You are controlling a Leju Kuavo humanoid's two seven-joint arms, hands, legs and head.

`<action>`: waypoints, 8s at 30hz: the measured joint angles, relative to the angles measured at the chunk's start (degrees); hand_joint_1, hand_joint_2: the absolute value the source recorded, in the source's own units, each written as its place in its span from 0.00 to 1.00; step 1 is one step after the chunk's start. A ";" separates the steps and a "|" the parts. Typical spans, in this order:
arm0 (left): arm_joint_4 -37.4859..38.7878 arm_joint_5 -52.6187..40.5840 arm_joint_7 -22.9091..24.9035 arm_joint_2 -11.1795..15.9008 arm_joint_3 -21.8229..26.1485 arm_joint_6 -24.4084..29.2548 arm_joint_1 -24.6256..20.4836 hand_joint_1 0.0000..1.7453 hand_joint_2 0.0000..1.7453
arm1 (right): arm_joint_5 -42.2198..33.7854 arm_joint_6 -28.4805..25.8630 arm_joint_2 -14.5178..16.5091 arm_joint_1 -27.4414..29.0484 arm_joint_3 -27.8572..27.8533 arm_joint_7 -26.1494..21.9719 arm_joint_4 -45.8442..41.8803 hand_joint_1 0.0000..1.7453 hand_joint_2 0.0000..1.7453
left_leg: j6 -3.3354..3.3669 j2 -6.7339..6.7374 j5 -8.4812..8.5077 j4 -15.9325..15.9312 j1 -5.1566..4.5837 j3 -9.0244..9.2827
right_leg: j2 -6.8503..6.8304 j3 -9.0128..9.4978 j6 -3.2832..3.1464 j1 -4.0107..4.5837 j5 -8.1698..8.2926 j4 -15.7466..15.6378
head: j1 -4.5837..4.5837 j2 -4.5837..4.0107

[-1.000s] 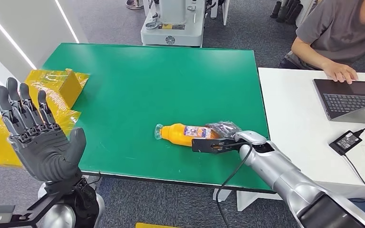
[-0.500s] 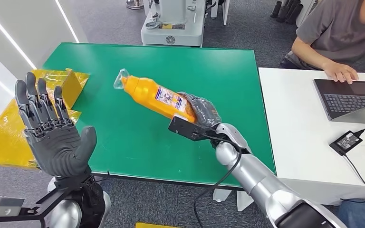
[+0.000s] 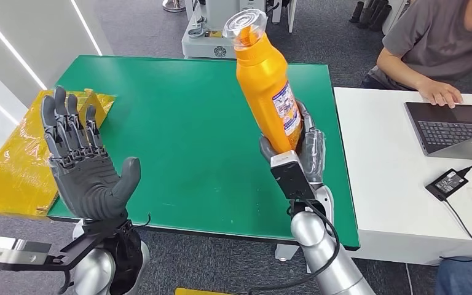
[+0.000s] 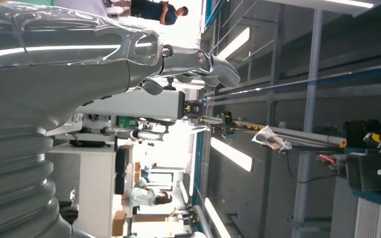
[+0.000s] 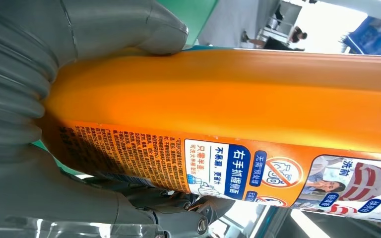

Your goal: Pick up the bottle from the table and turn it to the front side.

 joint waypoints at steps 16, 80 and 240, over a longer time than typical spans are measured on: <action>11.89 8.47 8.25 -0.29 -0.33 -19.70 -6.28 0.00 1.00 | 2.31 1.27 0.88 4.58 -0.15 -3.49 -6.13 0.97 1.00 | 0.00 0.01 0.01 0.00 -0.01 0.00 | 0.02 0.00 0.00 0.00 0.01 0.01 | 0.01 0.00; 15.91 8.26 10.14 -0.89 1.14 -14.93 -5.47 1.00 1.00 | 4.83 24.26 1.46 -0.91 13.10 -1.36 4.86 1.00 1.00 | -0.01 0.00 0.01 -0.02 0.00 -0.03 | 0.02 -0.02 -0.01 0.00 -0.01 0.01 | 0.01 0.00; 60.71 -75.38 28.98 28.12 -17.44 11.95 -32.64 1.00 1.00 | -26.45 -2.07 -0.31 21.13 3.30 -10.14 -34.09 0.00 1.00 | -0.06 0.17 0.04 -0.11 0.00 -0.01 | 0.25 -0.16 -0.10 0.00 0.01 0.06 | 0.01 0.00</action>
